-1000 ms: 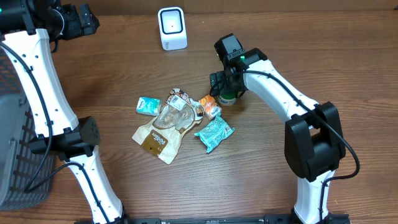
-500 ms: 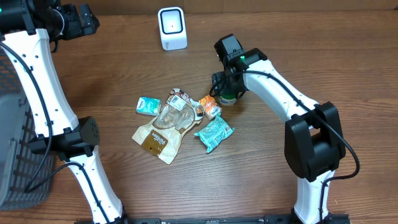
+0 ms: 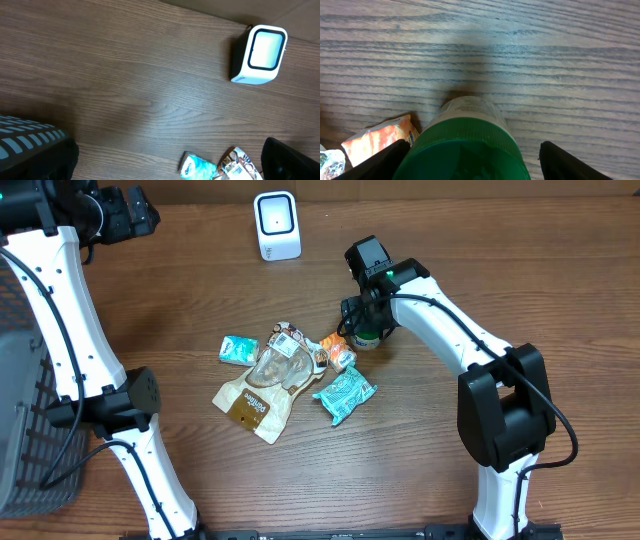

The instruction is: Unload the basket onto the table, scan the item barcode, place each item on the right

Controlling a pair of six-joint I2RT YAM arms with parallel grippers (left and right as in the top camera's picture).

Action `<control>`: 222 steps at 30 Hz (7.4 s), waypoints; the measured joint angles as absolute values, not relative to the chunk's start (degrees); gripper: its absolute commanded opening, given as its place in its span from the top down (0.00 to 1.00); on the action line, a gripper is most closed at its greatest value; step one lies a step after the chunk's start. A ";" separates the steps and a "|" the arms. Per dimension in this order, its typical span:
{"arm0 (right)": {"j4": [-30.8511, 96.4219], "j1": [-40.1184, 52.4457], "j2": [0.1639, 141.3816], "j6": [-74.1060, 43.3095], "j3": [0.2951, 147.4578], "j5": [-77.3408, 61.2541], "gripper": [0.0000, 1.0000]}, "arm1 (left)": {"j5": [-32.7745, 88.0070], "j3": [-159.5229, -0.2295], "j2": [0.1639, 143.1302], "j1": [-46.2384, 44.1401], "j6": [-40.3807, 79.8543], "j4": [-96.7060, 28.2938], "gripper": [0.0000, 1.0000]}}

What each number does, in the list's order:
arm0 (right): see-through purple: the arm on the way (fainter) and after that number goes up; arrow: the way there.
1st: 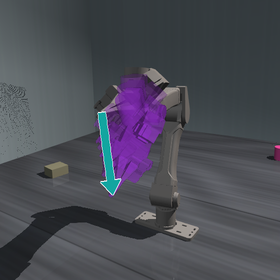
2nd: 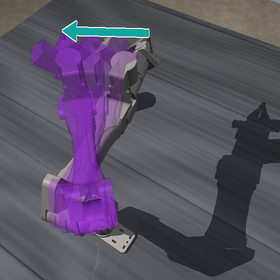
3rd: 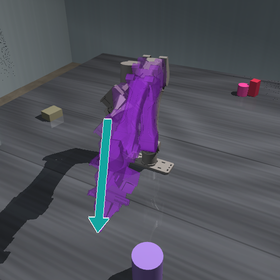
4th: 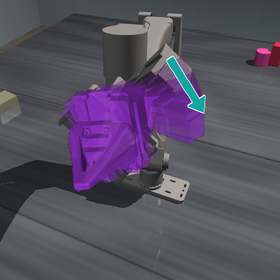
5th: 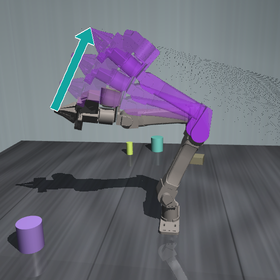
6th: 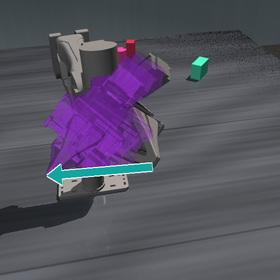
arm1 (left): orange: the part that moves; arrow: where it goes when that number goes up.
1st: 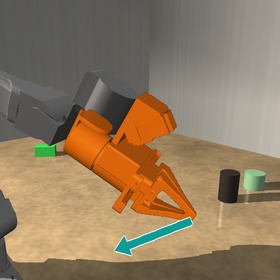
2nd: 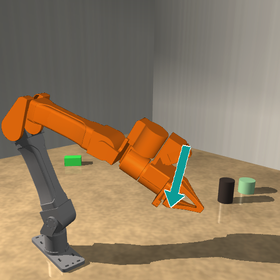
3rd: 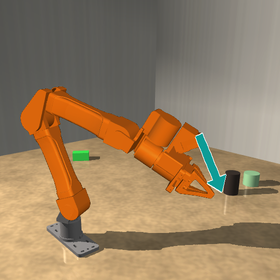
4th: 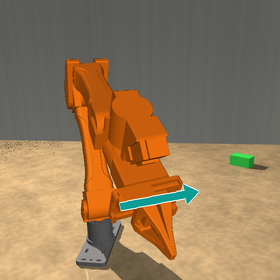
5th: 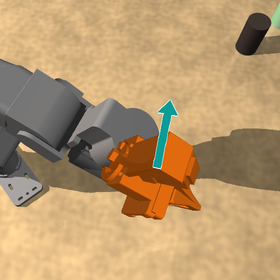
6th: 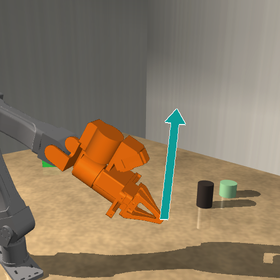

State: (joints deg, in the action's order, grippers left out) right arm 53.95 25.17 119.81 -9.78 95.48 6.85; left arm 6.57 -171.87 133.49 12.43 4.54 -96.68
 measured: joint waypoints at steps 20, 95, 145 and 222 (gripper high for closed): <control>64.75 25.15 120.27 9.41 99.74 2.26 0.45 | 6.57 -171.87 133.49 12.43 4.51 -96.68 0.00; 64.49 21.02 119.00 7.90 100.40 -14.66 0.77 | 6.57 -171.87 133.49 12.43 4.54 -96.68 0.00; 41.95 24.84 111.96 19.31 101.67 -7.70 0.85 | 6.57 -171.87 133.49 12.43 4.54 -96.68 0.00; 10.00 34.89 118.39 47.22 101.78 8.56 0.80 | 6.59 -171.87 133.49 12.43 4.54 -96.73 0.00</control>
State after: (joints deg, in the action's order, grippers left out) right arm 10.00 34.89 118.39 47.22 101.78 8.56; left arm 6.59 -171.87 133.49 12.43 4.54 -96.73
